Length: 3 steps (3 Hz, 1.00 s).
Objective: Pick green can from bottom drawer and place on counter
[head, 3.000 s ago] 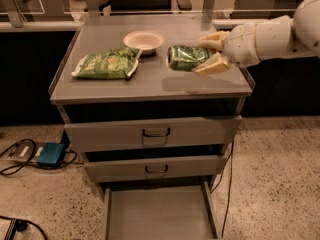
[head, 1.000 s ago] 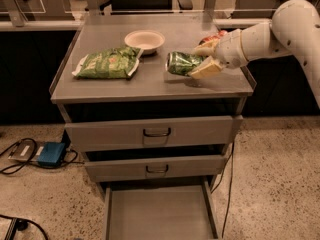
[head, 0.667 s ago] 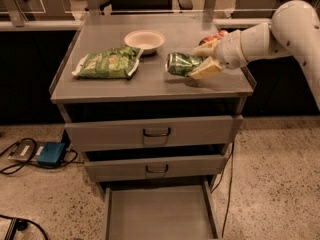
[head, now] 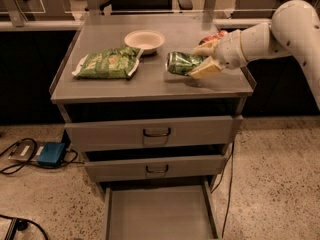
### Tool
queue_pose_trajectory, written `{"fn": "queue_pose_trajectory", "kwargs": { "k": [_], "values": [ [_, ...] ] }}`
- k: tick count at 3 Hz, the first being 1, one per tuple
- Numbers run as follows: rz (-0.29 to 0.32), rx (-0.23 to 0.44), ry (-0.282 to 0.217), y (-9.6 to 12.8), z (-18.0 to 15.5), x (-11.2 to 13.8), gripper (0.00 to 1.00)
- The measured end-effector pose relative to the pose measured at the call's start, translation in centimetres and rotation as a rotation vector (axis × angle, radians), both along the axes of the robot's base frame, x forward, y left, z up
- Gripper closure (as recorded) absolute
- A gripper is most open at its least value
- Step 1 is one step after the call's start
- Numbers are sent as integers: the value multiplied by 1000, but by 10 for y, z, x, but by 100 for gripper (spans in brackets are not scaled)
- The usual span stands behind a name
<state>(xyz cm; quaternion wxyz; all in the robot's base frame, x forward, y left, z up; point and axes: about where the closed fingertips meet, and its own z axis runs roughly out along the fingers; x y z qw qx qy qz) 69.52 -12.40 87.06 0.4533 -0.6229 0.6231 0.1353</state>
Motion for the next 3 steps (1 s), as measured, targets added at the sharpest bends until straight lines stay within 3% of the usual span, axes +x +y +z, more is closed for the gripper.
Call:
{"fn": "queue_pose_trajectory", "kwargs": {
  "k": [1, 2, 3],
  "values": [
    [0, 0, 0, 0, 0, 0, 16],
    [0, 0, 0, 0, 0, 0, 0],
    [0, 0, 0, 0, 0, 0, 0]
  ]
}}
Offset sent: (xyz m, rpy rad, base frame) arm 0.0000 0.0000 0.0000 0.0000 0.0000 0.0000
